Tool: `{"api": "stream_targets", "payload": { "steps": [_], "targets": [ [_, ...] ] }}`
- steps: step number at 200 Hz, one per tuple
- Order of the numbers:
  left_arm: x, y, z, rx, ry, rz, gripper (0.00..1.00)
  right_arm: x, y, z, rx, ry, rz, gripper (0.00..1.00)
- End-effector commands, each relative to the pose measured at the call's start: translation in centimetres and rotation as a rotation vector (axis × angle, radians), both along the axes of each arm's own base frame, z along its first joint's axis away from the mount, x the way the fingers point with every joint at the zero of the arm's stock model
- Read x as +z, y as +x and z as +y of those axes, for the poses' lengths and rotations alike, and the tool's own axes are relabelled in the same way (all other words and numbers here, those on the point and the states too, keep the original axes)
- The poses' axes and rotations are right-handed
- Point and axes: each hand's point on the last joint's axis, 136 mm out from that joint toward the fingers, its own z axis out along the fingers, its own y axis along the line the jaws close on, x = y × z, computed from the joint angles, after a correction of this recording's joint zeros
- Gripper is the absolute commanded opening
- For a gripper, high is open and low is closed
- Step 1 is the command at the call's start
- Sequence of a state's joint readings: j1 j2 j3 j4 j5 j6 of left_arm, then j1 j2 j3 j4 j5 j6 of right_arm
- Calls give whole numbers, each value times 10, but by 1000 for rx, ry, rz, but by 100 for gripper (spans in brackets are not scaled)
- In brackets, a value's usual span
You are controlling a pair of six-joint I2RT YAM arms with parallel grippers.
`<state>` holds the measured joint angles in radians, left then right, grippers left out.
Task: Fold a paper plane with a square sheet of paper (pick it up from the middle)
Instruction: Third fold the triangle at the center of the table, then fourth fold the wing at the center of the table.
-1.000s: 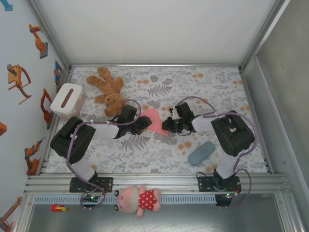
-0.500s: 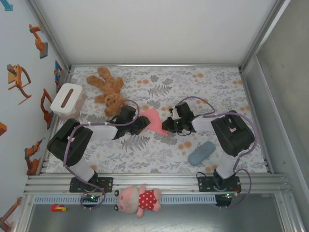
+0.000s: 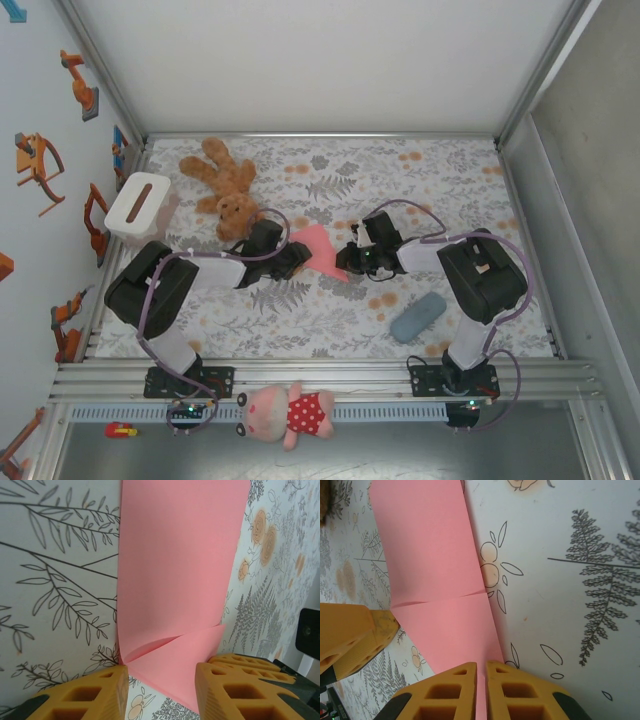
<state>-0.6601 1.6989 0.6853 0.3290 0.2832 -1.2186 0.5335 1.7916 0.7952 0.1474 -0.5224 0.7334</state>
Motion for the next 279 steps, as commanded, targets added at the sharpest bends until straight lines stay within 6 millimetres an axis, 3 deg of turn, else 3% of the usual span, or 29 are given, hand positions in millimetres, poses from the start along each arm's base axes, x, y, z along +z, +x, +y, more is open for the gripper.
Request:
{"api": "stream_targets", "payload": {
  "steps": [1, 84, 155, 190, 239, 279],
  "targets": [
    [11, 8, -8, -8, -49, -22, 38, -18, -3, -9, -25, -49, 33, 12],
    [29, 15, -23, -88, -141, -66, 38, -20, -4, -11, -24, -52, 35, 12],
    [16, 17, -30, -107, -182, 2, 37, -20, -4, -13, -27, -51, 30, 11],
    [12, 18, -28, -100, -177, 13, 28, -17, -2, -12, -22, -45, 16, 11],
    [7, 17, -25, -104, -157, 24, 9, 12, 7, -13, -6, -60, -77, 13],
    [12, 19, -22, -95, -135, 13, 4, 43, 18, -37, -16, -193, -254, 33]
  ]
}}
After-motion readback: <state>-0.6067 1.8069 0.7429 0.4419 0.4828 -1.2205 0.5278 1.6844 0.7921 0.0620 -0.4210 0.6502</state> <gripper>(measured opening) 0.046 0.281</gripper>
